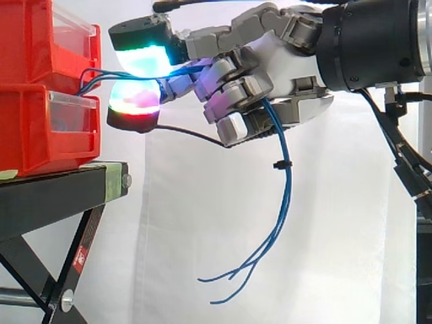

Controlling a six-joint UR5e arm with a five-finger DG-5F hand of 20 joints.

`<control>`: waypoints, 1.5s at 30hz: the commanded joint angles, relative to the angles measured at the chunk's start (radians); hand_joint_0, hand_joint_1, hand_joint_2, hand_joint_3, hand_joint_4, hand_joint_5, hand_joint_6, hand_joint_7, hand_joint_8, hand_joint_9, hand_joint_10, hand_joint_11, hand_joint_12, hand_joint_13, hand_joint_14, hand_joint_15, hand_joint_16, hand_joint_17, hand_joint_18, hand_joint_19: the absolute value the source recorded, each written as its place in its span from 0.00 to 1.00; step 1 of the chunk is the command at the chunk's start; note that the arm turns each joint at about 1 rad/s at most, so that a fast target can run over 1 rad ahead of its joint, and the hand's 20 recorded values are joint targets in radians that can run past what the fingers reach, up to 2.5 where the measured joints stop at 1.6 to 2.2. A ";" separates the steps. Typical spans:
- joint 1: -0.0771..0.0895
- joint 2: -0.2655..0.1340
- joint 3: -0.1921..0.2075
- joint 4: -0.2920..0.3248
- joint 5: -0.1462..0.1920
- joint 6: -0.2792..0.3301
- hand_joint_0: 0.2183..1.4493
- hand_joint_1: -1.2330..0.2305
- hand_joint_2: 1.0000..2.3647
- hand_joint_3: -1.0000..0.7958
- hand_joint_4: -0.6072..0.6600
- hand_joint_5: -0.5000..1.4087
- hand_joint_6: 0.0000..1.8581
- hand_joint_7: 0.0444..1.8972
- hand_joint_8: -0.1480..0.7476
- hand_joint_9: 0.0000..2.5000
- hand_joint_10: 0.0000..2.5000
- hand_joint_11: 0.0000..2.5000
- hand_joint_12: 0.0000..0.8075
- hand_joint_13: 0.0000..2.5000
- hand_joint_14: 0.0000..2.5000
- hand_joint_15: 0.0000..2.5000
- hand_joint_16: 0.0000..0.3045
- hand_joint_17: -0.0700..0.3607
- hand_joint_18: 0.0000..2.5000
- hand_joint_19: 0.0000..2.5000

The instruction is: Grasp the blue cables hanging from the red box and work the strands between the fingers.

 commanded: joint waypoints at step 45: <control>0.000 0.000 0.000 0.028 0.000 -0.011 0.58 0.45 0.21 0.41 0.76 0.54 0.01 0.67 0.79 0.75 1.00 1.00 0.86 0.84 1.00 0.73 0.84 0.61 1.00 0.31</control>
